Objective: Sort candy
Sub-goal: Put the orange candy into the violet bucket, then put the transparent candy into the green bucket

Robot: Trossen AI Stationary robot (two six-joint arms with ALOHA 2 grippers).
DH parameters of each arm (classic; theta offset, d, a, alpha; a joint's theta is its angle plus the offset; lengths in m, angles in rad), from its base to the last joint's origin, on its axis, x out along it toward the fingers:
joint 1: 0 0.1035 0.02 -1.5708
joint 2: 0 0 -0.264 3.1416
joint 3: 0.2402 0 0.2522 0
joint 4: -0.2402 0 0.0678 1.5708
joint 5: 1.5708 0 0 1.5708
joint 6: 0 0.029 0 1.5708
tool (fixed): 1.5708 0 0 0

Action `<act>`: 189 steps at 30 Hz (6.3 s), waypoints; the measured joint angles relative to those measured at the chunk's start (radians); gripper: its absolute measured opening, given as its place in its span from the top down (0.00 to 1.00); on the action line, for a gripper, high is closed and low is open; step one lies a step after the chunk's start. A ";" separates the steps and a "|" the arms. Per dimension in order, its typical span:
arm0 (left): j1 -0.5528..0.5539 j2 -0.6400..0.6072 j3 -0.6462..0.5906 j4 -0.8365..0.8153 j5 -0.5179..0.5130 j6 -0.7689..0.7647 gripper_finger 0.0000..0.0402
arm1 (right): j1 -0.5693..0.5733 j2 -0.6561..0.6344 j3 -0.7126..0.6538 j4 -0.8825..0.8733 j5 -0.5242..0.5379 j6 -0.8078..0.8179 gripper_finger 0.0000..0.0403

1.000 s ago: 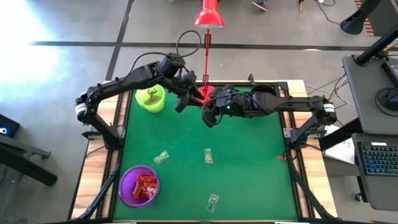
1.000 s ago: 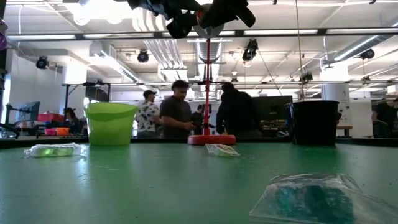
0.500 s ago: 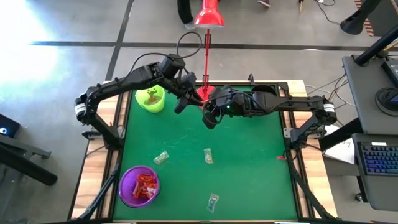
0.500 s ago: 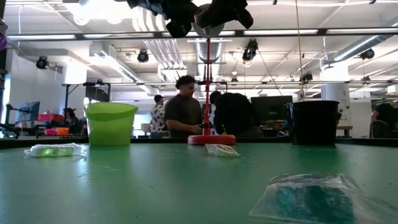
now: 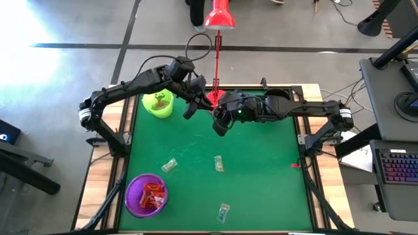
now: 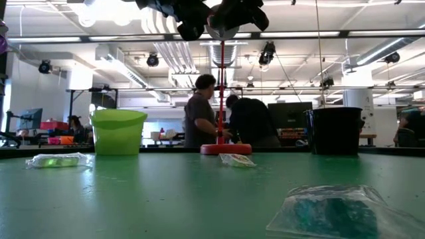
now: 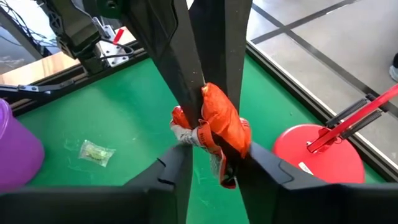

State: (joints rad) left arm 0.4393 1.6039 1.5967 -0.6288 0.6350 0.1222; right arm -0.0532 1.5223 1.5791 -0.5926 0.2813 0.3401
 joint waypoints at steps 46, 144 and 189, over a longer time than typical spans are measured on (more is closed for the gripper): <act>-0.443 -0.095 -0.002 -0.915 -0.094 -0.197 0.97 | 0.001 -0.024 0.002 -0.137 0.003 -0.023 0.63; -0.929 -0.491 -0.006 -0.942 -1.332 -0.862 0.73 | 0.198 0.391 -0.125 -0.092 -0.264 0.742 0.54; -0.884 -0.491 -0.014 -0.942 -1.351 -0.722 0.73 | 0.196 0.408 0.056 -0.113 -0.209 0.629 0.98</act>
State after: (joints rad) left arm -0.4449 1.1130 1.5828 -1.5706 -0.7158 -0.6003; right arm 0.1427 1.9306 1.6349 -0.7056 0.0719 0.9691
